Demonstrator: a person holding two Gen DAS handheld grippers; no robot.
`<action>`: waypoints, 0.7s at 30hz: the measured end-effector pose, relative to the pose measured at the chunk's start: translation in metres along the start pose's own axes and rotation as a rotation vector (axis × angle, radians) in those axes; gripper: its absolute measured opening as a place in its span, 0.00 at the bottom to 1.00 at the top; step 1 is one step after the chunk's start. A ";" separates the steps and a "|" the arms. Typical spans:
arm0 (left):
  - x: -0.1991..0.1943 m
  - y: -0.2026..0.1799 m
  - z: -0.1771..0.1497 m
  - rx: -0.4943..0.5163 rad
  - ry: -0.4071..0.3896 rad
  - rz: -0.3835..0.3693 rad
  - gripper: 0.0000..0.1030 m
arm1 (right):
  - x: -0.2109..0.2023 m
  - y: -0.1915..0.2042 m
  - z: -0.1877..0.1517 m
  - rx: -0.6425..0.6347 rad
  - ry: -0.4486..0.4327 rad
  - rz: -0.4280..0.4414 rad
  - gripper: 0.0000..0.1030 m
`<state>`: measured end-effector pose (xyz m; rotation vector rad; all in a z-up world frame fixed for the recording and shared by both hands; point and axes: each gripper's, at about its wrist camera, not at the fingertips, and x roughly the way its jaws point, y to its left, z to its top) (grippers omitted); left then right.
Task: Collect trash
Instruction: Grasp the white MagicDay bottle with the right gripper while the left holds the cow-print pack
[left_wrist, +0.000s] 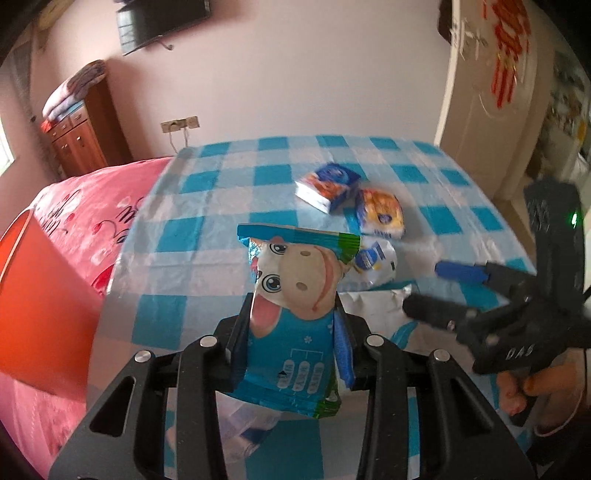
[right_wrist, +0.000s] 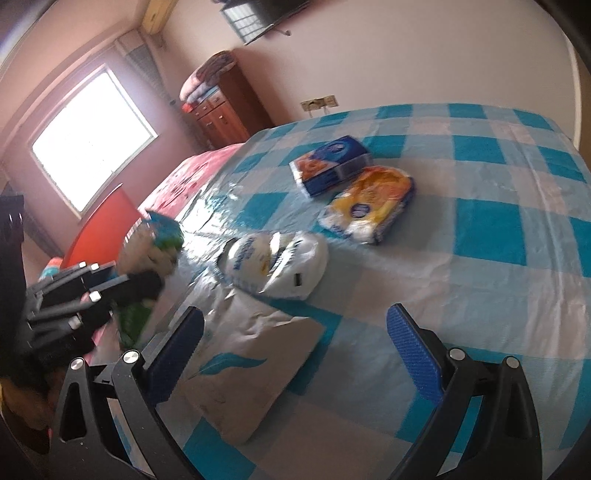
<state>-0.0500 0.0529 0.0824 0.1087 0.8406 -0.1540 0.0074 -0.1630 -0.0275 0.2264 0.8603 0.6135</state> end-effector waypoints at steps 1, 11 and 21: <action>-0.004 0.004 0.000 -0.012 -0.007 0.003 0.38 | 0.002 0.003 -0.001 -0.014 0.007 0.003 0.95; -0.035 0.044 -0.013 -0.108 -0.053 0.035 0.38 | 0.015 0.026 -0.007 -0.123 0.064 0.022 0.95; -0.053 0.077 -0.032 -0.162 -0.080 0.058 0.39 | -0.004 0.048 -0.010 -0.147 -0.047 -0.009 0.95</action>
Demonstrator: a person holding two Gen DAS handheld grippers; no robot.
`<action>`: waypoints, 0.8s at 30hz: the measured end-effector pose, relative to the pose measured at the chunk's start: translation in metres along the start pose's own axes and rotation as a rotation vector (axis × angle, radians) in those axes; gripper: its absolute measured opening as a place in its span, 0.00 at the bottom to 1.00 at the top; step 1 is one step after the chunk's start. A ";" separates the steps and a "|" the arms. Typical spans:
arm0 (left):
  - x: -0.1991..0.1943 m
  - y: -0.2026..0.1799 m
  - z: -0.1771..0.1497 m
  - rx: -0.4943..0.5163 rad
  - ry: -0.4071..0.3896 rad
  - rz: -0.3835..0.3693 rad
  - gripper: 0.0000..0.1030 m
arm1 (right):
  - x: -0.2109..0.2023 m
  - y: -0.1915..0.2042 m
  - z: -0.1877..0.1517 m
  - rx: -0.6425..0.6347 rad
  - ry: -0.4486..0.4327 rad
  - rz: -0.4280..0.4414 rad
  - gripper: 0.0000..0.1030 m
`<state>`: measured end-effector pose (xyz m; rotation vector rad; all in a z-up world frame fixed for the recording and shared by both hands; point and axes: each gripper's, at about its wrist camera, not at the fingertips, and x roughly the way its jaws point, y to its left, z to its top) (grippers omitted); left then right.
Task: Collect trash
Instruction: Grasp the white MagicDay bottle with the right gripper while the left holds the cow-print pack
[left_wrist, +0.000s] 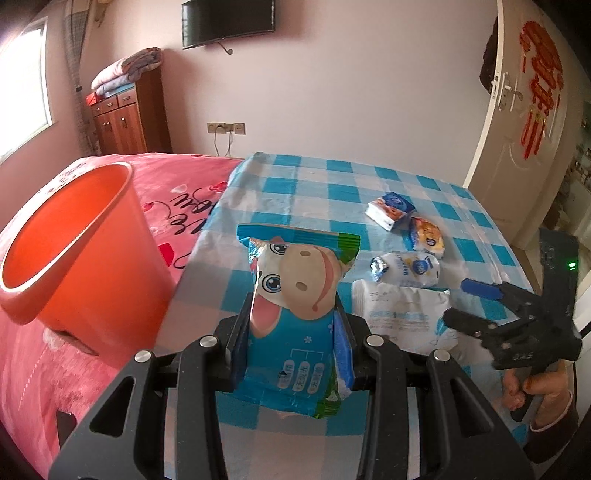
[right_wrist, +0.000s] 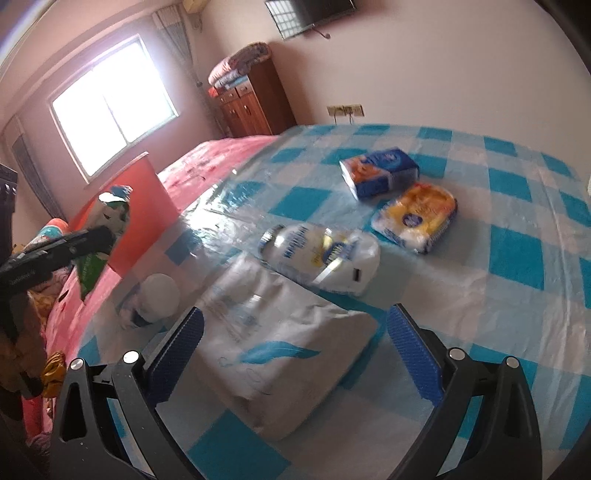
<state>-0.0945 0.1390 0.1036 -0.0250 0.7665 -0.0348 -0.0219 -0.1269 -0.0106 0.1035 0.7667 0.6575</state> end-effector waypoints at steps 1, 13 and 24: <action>-0.001 0.004 -0.002 -0.006 -0.001 -0.001 0.39 | -0.003 0.005 0.001 0.000 -0.015 0.011 0.95; -0.008 0.046 -0.026 -0.061 0.004 0.021 0.39 | 0.017 0.103 -0.007 -0.138 0.036 0.052 0.95; -0.011 0.071 -0.047 -0.081 0.006 0.024 0.39 | 0.062 0.157 -0.021 -0.318 0.110 -0.099 0.95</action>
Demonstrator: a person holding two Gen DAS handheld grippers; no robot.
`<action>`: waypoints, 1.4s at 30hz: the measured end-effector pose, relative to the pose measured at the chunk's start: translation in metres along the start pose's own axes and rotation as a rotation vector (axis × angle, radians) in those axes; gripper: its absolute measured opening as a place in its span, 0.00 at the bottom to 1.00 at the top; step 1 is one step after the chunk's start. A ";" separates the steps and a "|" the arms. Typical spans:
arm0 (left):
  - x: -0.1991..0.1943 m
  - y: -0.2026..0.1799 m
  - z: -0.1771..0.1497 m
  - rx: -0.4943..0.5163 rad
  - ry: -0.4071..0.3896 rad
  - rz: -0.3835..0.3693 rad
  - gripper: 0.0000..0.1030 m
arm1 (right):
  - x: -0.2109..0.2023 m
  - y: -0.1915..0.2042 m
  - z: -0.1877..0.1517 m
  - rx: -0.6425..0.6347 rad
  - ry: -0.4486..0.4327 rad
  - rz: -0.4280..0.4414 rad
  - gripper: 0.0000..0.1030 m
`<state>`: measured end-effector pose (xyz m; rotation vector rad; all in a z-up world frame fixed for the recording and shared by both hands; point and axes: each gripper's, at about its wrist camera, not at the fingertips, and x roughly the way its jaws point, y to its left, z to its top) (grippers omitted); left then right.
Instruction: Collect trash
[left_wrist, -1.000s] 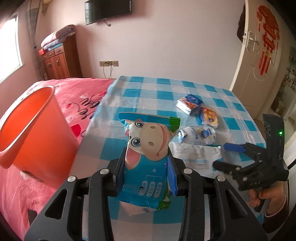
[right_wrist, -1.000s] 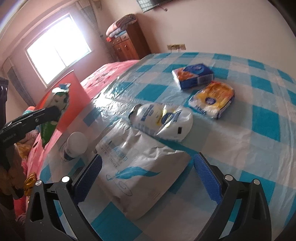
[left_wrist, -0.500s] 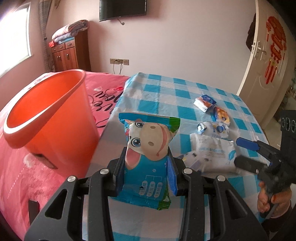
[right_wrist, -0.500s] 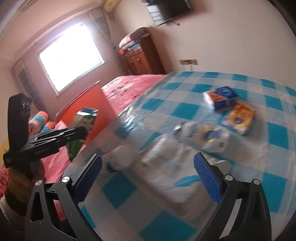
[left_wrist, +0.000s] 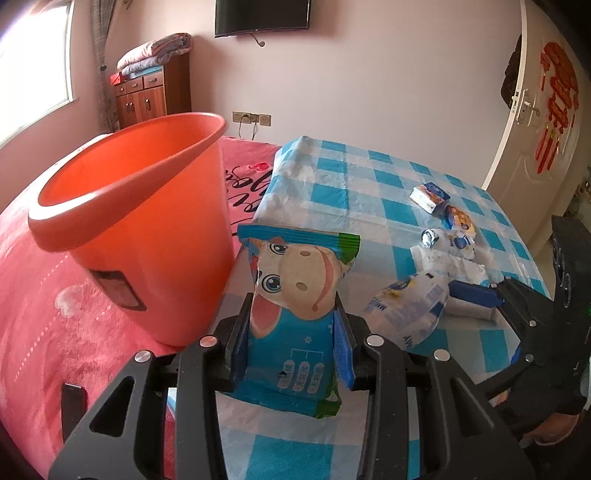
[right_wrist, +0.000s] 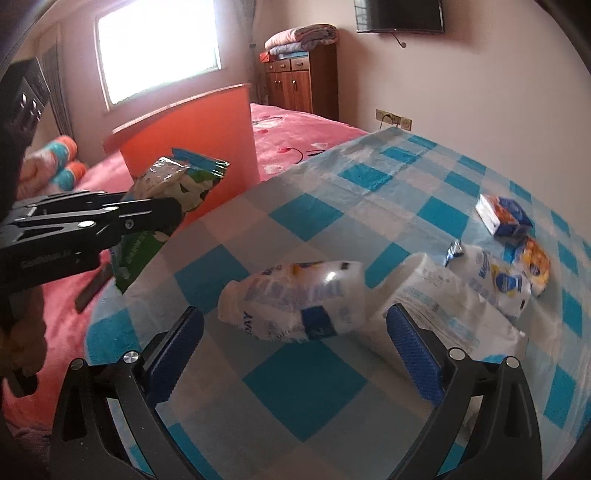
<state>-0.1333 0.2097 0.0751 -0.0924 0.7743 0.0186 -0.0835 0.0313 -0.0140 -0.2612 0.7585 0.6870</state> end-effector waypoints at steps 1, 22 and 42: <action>0.000 0.002 -0.002 -0.006 0.001 -0.003 0.39 | 0.004 0.003 0.001 -0.014 0.011 -0.019 0.95; 0.004 0.029 -0.020 -0.052 0.016 -0.038 0.39 | 0.036 0.011 0.008 -0.021 0.091 -0.123 0.95; -0.008 0.029 -0.013 -0.041 -0.026 -0.088 0.39 | 0.013 -0.006 0.012 0.078 0.054 -0.108 0.89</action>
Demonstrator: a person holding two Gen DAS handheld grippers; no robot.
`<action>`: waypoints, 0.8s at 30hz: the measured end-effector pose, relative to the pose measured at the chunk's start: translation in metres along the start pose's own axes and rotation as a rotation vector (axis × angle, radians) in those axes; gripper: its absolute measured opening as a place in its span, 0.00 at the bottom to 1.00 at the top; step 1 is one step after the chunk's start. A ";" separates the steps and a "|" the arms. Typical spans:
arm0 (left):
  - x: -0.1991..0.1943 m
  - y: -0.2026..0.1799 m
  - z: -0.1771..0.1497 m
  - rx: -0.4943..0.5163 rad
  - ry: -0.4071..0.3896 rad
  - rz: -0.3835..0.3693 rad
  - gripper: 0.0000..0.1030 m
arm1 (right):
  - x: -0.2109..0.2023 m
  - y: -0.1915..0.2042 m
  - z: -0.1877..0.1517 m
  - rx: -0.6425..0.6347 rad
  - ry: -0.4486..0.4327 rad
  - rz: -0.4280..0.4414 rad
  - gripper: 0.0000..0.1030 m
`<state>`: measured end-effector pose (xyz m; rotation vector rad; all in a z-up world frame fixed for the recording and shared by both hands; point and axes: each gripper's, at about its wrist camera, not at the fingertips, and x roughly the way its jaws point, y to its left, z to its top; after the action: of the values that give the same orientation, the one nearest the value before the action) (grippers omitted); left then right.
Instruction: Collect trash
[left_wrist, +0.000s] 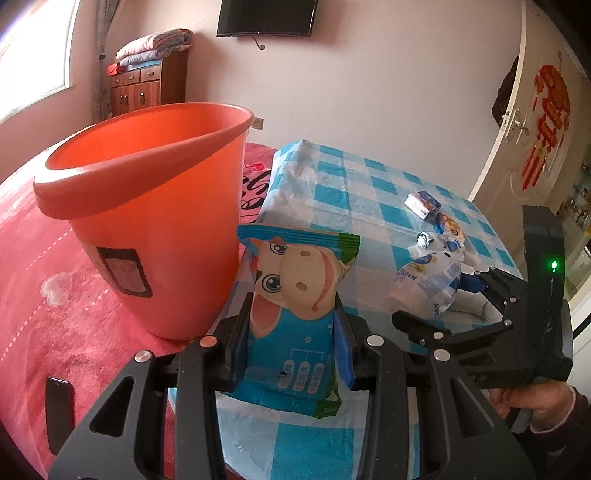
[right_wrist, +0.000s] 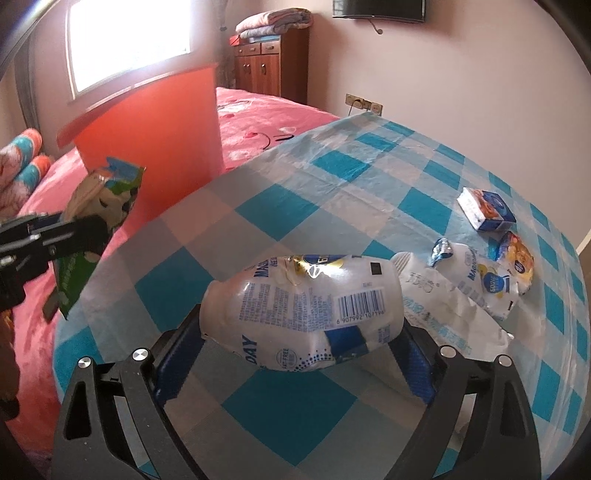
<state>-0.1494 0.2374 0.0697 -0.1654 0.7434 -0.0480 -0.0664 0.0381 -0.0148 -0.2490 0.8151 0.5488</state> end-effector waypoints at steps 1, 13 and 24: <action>-0.001 -0.001 0.001 0.001 -0.002 -0.003 0.39 | -0.002 -0.002 0.002 0.007 -0.002 0.002 0.89; -0.022 -0.013 0.025 0.052 -0.066 -0.030 0.39 | -0.028 -0.020 0.034 0.089 -0.048 0.060 0.89; -0.046 0.002 0.062 0.048 -0.161 0.028 0.39 | -0.048 -0.013 0.098 0.066 -0.115 0.134 0.89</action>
<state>-0.1413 0.2523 0.1446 -0.1113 0.5830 -0.0251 -0.0254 0.0498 0.0863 -0.1012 0.7401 0.6542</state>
